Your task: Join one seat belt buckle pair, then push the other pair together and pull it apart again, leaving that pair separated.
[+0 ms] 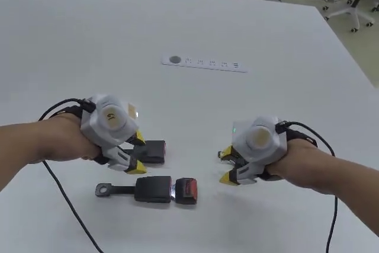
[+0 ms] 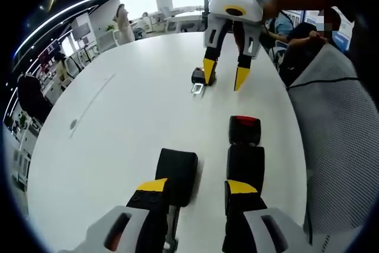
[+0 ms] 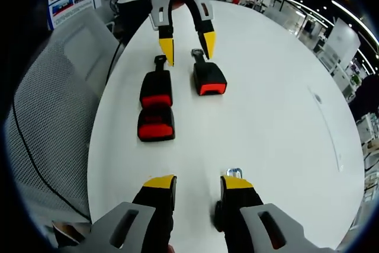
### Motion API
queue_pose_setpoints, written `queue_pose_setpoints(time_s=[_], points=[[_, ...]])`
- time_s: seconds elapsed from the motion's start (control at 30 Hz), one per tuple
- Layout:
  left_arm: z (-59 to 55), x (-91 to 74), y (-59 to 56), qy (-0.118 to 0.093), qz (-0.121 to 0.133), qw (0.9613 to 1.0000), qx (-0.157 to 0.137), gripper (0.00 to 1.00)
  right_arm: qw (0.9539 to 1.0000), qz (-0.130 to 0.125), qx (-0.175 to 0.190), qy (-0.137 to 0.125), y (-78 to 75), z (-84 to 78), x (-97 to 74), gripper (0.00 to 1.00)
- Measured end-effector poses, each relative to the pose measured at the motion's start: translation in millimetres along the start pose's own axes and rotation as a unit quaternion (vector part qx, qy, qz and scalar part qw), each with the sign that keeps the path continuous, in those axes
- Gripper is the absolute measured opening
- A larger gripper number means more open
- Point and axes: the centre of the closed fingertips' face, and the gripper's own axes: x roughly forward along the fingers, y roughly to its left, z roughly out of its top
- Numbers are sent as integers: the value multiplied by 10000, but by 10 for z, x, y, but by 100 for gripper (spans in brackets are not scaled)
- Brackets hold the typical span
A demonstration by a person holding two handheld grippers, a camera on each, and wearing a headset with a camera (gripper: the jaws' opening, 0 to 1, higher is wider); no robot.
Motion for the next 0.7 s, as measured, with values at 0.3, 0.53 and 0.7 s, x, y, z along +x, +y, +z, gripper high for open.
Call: queue_pose_setpoints(time_s=[0.3,0.53,0.7], points=[[-18,55,248,-37,107,9999,43,38,9996,-175,29,200,-332,-320,-111,27],[-60,114,310,94,31,9999,69,39,9994,-178,-52,302,-463,-417,-140,28],[-130,204,309,228,-73,9996,147,39,9991,-84,-110,390,-442,-485,-106,30]])
